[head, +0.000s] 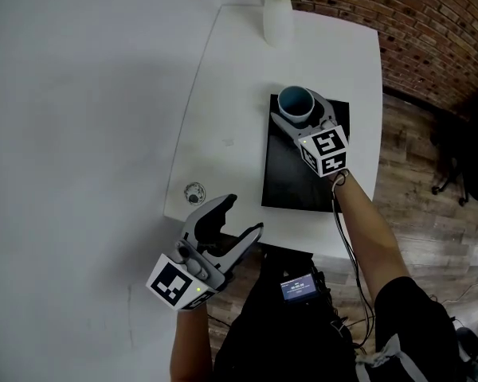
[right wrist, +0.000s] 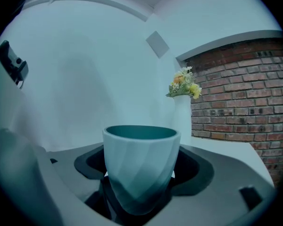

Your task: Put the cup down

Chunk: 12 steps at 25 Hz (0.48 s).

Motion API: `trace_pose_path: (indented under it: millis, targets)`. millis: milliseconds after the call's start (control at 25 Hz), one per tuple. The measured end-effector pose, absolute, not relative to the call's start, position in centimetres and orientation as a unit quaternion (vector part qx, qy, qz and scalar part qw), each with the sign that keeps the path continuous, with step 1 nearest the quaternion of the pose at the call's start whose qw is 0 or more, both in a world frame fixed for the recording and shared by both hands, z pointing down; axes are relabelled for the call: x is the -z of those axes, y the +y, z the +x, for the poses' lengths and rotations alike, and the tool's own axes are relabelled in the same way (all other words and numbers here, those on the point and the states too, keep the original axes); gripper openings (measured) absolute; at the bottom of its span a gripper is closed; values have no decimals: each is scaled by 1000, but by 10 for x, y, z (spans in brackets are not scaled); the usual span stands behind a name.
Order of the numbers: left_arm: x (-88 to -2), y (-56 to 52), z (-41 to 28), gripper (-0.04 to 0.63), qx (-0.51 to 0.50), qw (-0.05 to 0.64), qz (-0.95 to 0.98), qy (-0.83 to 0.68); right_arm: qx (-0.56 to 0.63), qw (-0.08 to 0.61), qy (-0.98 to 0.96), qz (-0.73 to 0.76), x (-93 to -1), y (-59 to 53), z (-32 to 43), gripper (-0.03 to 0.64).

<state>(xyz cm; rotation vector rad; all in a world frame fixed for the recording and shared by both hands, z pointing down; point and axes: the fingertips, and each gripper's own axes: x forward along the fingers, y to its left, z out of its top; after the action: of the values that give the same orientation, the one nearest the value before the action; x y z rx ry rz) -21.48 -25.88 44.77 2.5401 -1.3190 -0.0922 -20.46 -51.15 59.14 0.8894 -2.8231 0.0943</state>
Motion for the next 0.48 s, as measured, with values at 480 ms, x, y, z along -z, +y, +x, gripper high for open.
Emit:
trace_pose_path:
  millis: [480]
  targets:
    - [-442,-252,-208,242,24,129,882,-452,-79,112,-943,304,-604,-509,-197,461]
